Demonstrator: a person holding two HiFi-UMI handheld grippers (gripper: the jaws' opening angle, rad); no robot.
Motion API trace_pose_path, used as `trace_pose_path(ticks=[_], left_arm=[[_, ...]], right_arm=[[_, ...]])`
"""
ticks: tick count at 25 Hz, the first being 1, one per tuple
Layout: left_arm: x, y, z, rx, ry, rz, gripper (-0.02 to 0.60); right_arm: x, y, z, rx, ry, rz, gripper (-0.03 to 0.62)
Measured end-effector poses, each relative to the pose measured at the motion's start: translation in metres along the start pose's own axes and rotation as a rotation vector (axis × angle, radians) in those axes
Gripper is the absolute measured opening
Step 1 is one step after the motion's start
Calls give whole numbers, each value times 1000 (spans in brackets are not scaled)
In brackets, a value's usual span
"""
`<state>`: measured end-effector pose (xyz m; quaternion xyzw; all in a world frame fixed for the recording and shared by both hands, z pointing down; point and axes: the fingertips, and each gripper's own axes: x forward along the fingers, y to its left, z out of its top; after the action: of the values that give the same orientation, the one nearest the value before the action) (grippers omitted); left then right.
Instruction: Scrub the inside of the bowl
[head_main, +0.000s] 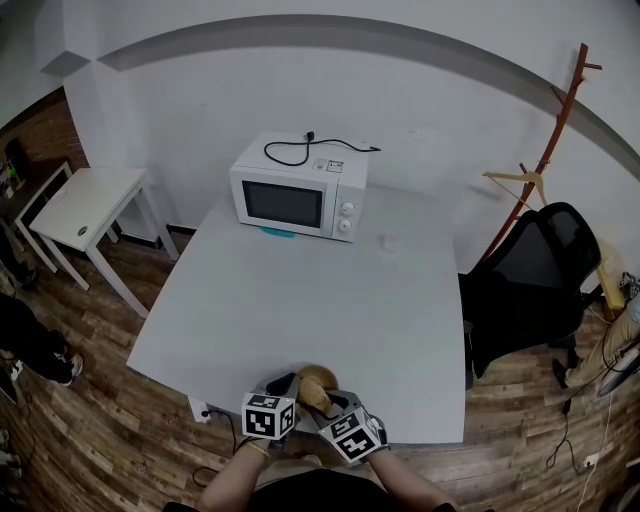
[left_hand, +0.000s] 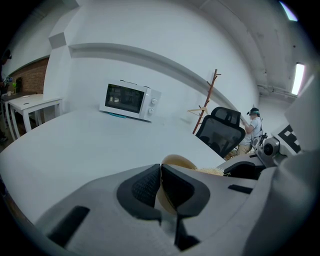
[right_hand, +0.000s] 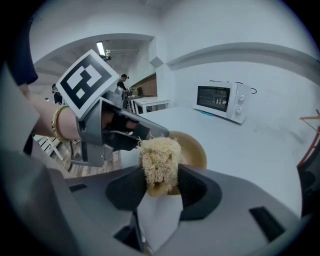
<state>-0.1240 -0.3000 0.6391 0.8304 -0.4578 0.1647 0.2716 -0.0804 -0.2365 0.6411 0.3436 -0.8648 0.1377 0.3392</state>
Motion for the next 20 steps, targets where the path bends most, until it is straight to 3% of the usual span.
trace_pose_path(ticks=[10, 20], left_arm=[[-1, 1, -3, 3, 11, 6, 26], [3, 0, -4, 3, 18, 4, 26]], right_arm=[[-7, -28, -10, 19, 28, -62, 175], [-5, -35, 8, -1, -2, -67, 175]])
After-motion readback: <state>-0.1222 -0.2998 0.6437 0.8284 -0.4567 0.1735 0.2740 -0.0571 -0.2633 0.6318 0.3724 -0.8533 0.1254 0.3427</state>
